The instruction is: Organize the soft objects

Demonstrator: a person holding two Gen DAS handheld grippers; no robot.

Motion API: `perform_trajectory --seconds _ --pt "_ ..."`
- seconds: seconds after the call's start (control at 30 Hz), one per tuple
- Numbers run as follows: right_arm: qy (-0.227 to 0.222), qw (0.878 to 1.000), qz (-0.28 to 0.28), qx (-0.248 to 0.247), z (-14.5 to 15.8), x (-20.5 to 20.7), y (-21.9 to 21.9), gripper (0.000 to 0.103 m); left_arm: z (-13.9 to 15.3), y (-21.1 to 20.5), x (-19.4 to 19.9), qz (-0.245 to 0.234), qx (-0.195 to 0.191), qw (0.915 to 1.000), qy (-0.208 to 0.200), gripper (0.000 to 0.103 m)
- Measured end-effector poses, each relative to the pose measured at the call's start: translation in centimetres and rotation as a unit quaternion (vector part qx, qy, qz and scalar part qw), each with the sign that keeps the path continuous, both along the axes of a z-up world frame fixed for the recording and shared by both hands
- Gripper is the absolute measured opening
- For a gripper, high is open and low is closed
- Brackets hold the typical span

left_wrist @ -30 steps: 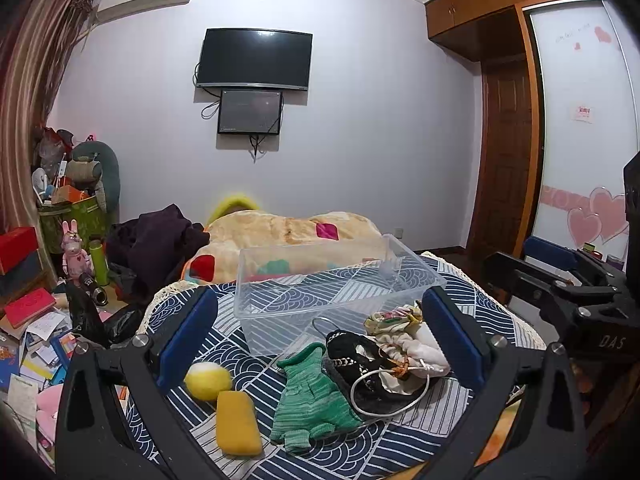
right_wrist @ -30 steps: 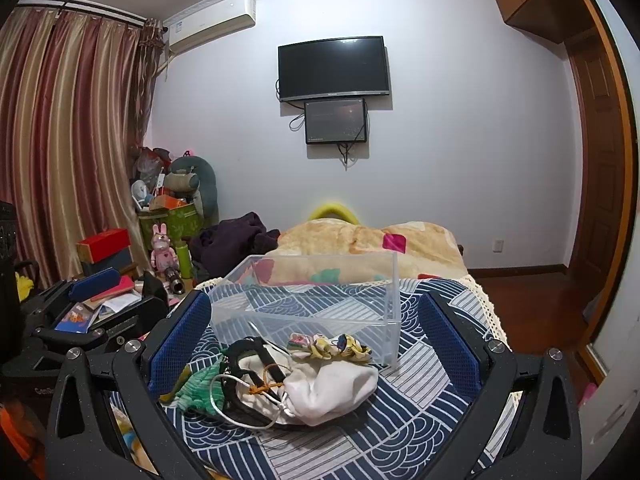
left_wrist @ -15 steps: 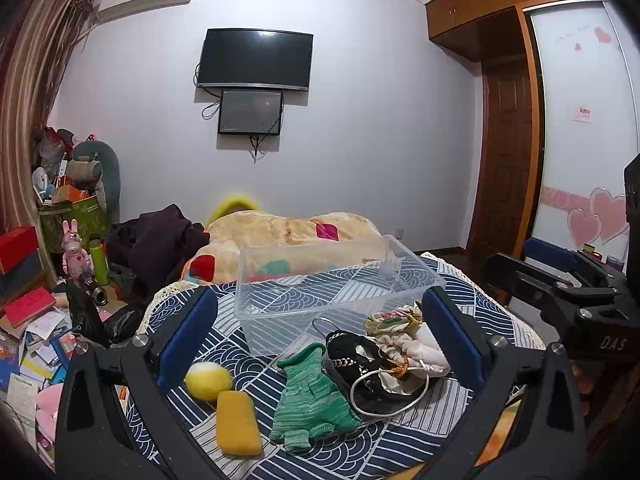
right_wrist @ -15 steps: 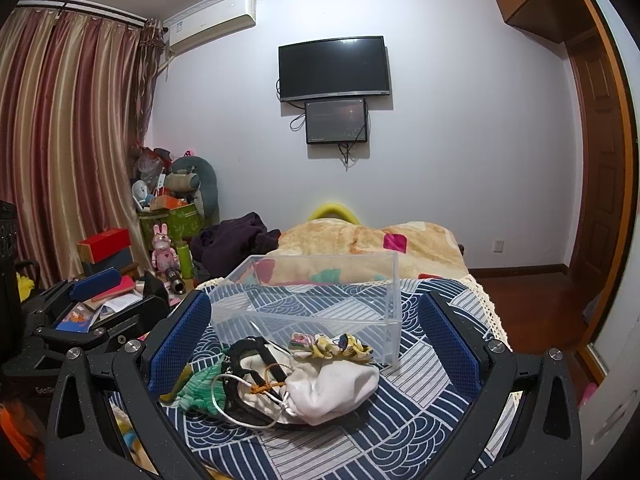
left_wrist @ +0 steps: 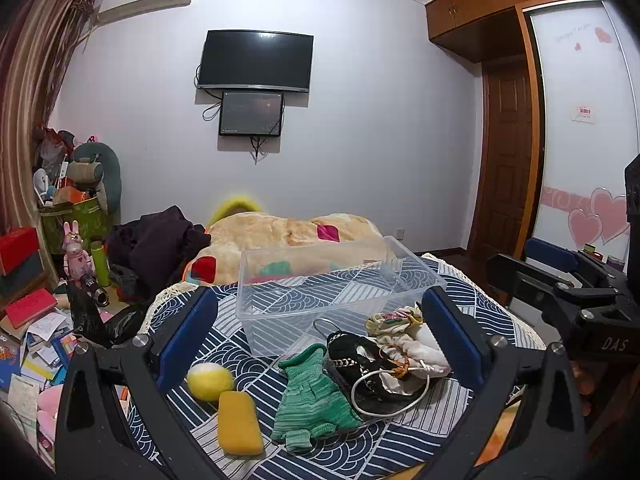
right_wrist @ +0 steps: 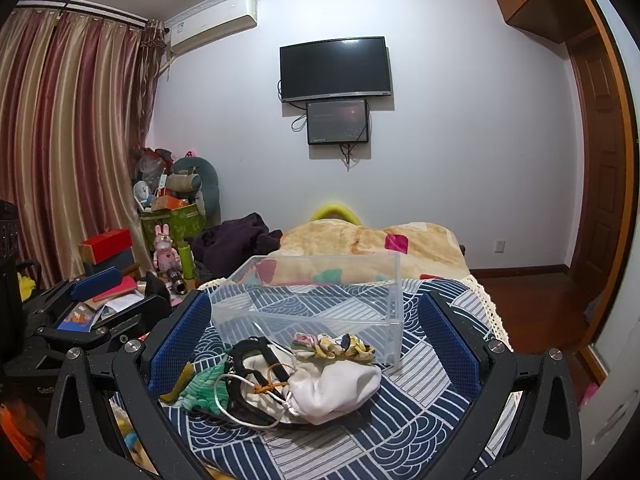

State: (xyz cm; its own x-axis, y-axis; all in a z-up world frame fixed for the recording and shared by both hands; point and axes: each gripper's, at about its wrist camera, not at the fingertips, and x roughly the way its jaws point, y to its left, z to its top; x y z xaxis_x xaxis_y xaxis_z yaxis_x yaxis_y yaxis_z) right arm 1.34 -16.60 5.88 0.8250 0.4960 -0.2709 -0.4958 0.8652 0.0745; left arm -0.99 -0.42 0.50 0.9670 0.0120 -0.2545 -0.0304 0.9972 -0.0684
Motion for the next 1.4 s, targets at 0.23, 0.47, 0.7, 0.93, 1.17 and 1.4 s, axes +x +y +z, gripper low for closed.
perform_trajectory --seconds 0.23,0.47,0.7,0.93,1.17,1.4 --pt "0.001 1.000 0.000 0.000 0.0 0.0 0.0 0.103 0.3 0.1 -0.2 0.001 0.002 1.0000 -0.001 0.103" --pt "0.001 1.000 0.001 0.001 0.0 -0.1 0.0 0.103 0.3 0.2 -0.2 0.001 0.001 1.0000 -0.002 0.103" --pt "0.001 1.000 0.001 0.001 0.0 -0.2 0.1 0.103 0.4 0.2 -0.3 -0.001 0.001 1.0000 -0.002 0.103" --pt "0.001 1.000 0.002 0.002 0.0 -0.2 0.0 0.103 0.3 0.2 -0.3 -0.004 -0.002 1.0000 0.000 0.103" --pt "0.020 1.000 0.000 -0.003 -0.1 0.3 -0.3 0.103 -0.7 1.4 0.0 0.006 0.008 0.9998 0.016 0.103" --pt "0.089 0.996 0.003 0.007 -1.8 2.9 -1.3 0.099 -2.9 5.2 1.2 0.031 -0.013 0.9975 0.062 0.084"
